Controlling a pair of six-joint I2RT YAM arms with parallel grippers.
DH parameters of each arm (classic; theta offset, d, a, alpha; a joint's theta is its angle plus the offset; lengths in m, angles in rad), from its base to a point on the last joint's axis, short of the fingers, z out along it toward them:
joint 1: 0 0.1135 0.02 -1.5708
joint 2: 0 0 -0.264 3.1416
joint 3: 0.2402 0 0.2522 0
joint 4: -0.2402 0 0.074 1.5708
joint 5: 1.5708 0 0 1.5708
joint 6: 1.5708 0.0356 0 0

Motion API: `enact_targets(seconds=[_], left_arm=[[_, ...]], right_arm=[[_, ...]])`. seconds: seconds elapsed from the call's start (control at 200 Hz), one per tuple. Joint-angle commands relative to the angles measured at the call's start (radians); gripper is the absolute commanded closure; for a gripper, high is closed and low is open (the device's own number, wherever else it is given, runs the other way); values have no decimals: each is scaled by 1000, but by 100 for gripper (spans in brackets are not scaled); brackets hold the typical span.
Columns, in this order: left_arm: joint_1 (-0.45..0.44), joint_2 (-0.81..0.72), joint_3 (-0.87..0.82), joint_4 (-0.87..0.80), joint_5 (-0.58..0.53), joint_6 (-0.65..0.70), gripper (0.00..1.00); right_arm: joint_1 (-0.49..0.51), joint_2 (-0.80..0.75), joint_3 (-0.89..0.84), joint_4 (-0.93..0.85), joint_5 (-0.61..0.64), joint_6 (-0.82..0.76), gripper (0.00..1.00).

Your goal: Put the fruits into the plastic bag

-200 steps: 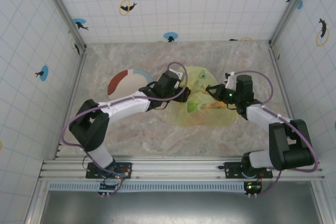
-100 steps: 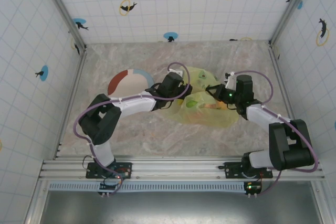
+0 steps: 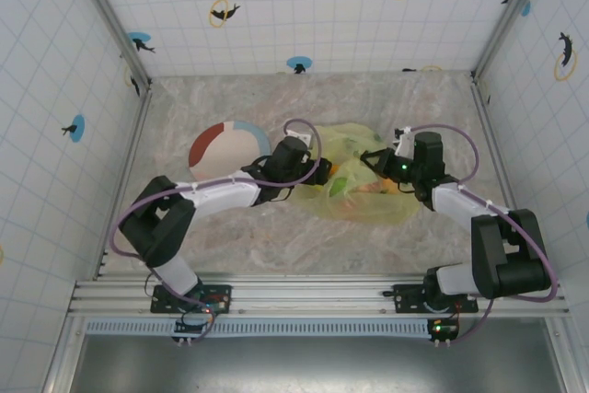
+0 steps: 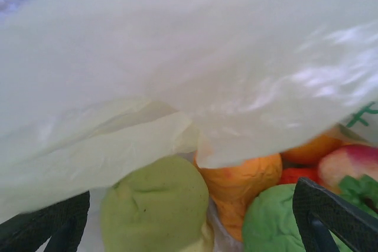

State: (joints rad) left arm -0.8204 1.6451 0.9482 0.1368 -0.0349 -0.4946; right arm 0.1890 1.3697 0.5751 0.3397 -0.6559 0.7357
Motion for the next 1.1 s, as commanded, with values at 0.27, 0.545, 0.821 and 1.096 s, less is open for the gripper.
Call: enact_targets(seconds=[0.27, 0.545, 0.821, 1.096], left_arm=[[19, -218, -132, -63, 110, 70, 9], [120, -396, -322, -25, 181, -44, 11], [161, -300, -362, 52, 214, -178, 14], [161, -156, -348, 108, 233, -211, 28]], right_arm=[[-2, -3, -18, 25, -4, -11, 100], [-1, 8, -23, 42, -6, -3, 100], [2, 3, -22, 38, -5, -3, 100], [3, -7, -21, 27, -2, -6, 100]])
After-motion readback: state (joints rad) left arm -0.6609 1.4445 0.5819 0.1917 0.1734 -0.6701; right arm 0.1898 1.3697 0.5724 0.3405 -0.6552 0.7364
